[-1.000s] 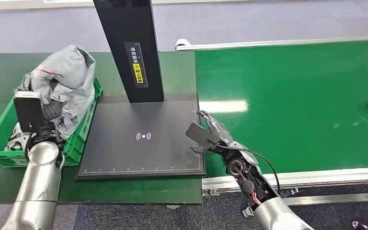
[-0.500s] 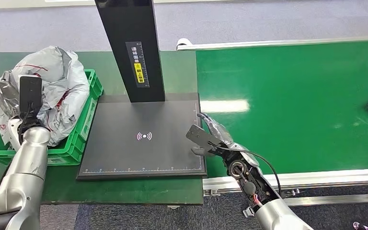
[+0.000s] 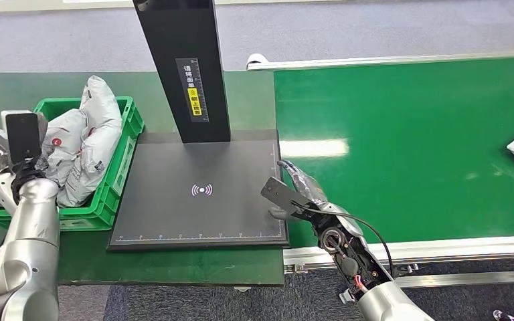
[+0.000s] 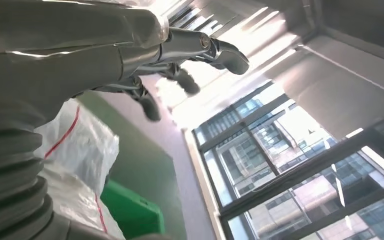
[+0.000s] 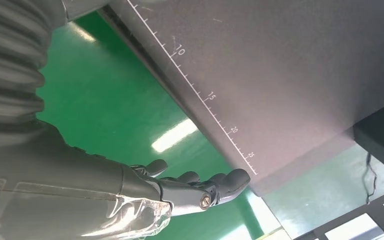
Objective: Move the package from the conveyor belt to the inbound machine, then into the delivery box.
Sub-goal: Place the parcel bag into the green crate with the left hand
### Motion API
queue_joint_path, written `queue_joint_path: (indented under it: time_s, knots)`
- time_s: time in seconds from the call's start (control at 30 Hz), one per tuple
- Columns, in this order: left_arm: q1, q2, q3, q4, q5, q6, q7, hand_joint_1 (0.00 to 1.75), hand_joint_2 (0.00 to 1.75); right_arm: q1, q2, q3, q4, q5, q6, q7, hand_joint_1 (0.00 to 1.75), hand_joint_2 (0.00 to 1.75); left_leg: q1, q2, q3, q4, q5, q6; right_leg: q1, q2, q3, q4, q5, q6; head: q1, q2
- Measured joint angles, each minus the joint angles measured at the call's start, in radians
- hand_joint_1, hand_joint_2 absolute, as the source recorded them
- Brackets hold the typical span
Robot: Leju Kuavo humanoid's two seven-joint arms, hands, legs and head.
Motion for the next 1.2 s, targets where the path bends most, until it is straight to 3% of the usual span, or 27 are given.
queue_joint_path:
  time_s: [0.27,0.5,0.63,0.9,1.2]
  knots:
    - [0.045,-0.026,0.009,-0.094,0.293,-0.077,-0.094,0.0,1.75,0.001,-0.002,0.002,0.0,0.003,0.0,-0.002,0.0,1.75,0.0,0.0,0.0,0.0,0.0,0.0,0.0,0.0,0.0,0.0,0.0,0.0,0.0,0.0]
    - [0.072,-0.04,0.004,-0.164,0.33,-0.074,-0.108,0.0,1.75,0.001,-0.002,0.004,0.0,0.004,0.0,-0.003,0.0,1.75,0.0,0.0,0.0,0.0,0.0,0.0,0.0,0.0,0.0,0.0,0.0,0.0,0.0,0.0]
    - [0.101,-0.05,-0.004,-0.224,0.381,-0.064,-0.166,0.0,1.75,0.001,-0.001,0.005,0.0,0.004,-0.001,-0.008,0.0,1.75,0.0,0.0,0.0,0.0,0.0,0.0,0.0,0.0,0.0,0.0,0.0,0.0,0.0,0.0]
    - [0.247,-0.092,-0.179,-0.477,0.47,-0.288,-0.107,0.0,1.75,0.008,0.0,-0.019,-0.044,-0.1,-0.048,-0.102,0.0,1.75,0.0,-0.001,-0.001,0.0,-0.001,0.001,0.0,-0.001,0.0,0.0,0.0,0.001,0.0,0.0]
    - [0.306,-0.108,-0.269,-0.585,0.483,-0.296,-0.096,0.0,1.75,0.023,0.0,-0.043,-0.094,-0.119,-0.047,-0.108,0.0,1.75,0.0,-0.001,0.0,0.0,-0.001,0.0,0.0,-0.002,0.0,0.0,0.0,0.001,0.0,0.0]
